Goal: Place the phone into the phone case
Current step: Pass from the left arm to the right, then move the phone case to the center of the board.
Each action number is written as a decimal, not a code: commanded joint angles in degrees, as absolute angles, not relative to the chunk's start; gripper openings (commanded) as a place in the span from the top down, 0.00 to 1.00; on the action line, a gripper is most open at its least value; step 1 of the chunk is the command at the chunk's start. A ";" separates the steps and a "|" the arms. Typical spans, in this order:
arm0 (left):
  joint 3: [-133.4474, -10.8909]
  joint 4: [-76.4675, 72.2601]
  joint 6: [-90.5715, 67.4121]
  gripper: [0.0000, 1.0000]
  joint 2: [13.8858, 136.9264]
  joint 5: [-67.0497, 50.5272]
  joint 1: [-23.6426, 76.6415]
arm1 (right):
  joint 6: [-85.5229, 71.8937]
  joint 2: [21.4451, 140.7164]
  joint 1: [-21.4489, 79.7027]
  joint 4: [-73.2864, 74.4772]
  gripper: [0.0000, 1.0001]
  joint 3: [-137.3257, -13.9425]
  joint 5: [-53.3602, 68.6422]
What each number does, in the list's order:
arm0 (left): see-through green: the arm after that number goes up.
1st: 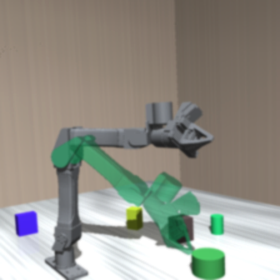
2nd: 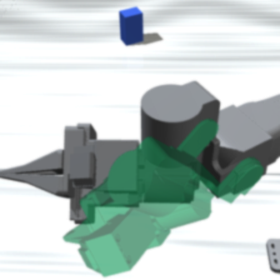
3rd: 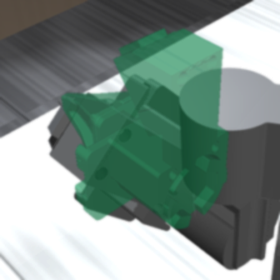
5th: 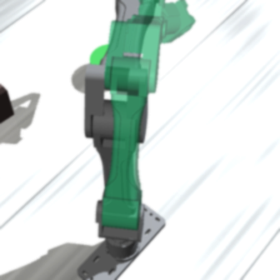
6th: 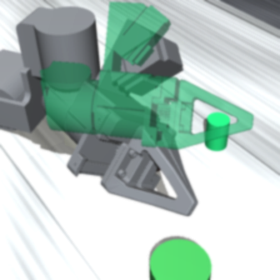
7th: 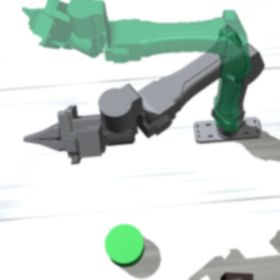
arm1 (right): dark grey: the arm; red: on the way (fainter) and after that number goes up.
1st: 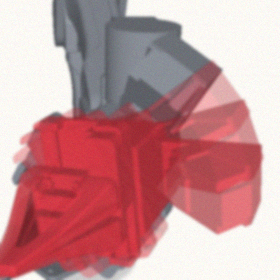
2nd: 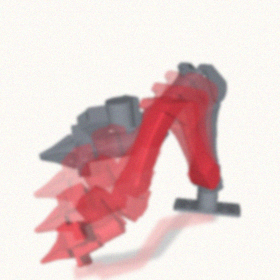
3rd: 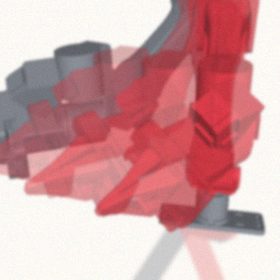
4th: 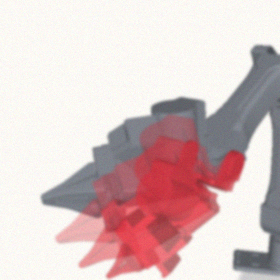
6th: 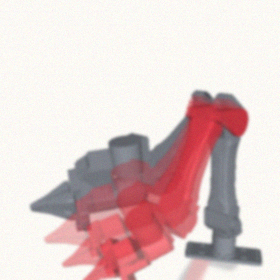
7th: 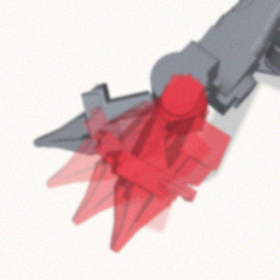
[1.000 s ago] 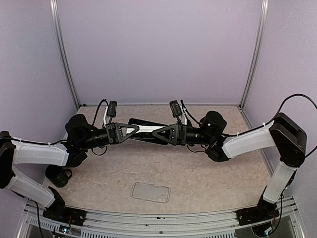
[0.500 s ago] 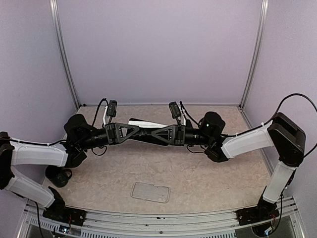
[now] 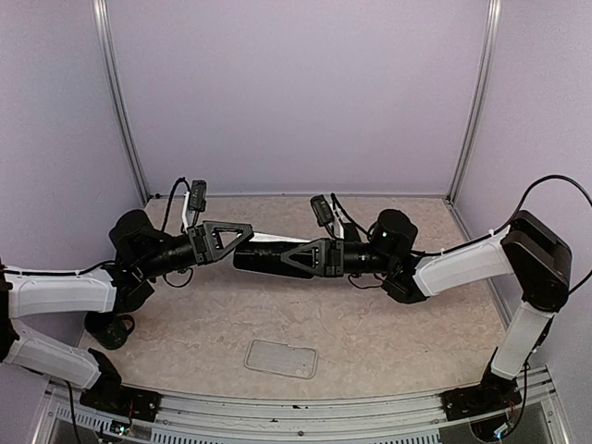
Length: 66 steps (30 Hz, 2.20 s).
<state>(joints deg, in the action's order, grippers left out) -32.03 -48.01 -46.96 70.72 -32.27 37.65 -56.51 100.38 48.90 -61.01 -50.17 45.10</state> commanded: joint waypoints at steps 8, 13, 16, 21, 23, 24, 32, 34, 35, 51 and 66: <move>-28.18 -32.83 -44.14 0.12 63.43 -27.43 38.01 | -50.81 91.86 46.82 -48.15 1.00 -51.24 43.69; -26.55 -24.79 -43.01 0.01 61.21 -24.84 38.23 | -46.78 88.40 45.62 -40.69 1.00 -50.91 41.57; -25.82 -20.29 -43.51 0.01 59.94 -23.20 38.53 | -44.02 86.03 44.89 -35.99 1.00 -51.06 39.79; -24.53 -12.30 -45.54 0.01 59.33 -19.54 40.96 | -38.43 81.64 43.95 -26.60 1.00 -52.07 35.33; -24.32 -9.30 -45.57 0.01 59.56 -17.10 42.67 | -36.35 79.49 43.83 -22.76 1.00 -52.43 32.90; -24.39 -7.72 -45.53 0.01 59.95 -16.01 43.34 | -35.37 78.55 43.73 -21.48 1.00 -52.51 31.78; -25.46 -0.34 -46.53 0.15 61.88 -9.61 48.42 | -31.53 73.92 43.24 -17.24 1.00 -52.31 27.68; -26.30 2.31 -46.81 0.17 63.08 -7.29 50.40 | -31.38 73.67 43.19 -17.28 1.00 -52.21 27.75; -26.91 3.28 -46.90 0.18 63.71 -6.16 51.56 | -31.38 73.72 43.24 -17.28 1.00 -52.13 27.89; -35.06 10.82 -47.63 0.52 78.60 4.57 61.66 | -30.32 73.44 42.98 -16.71 1.00 -51.94 28.22; -37.54 10.81 -47.30 0.61 85.80 4.15 62.95 | -29.01 71.21 42.39 -16.39 1.00 -50.77 27.30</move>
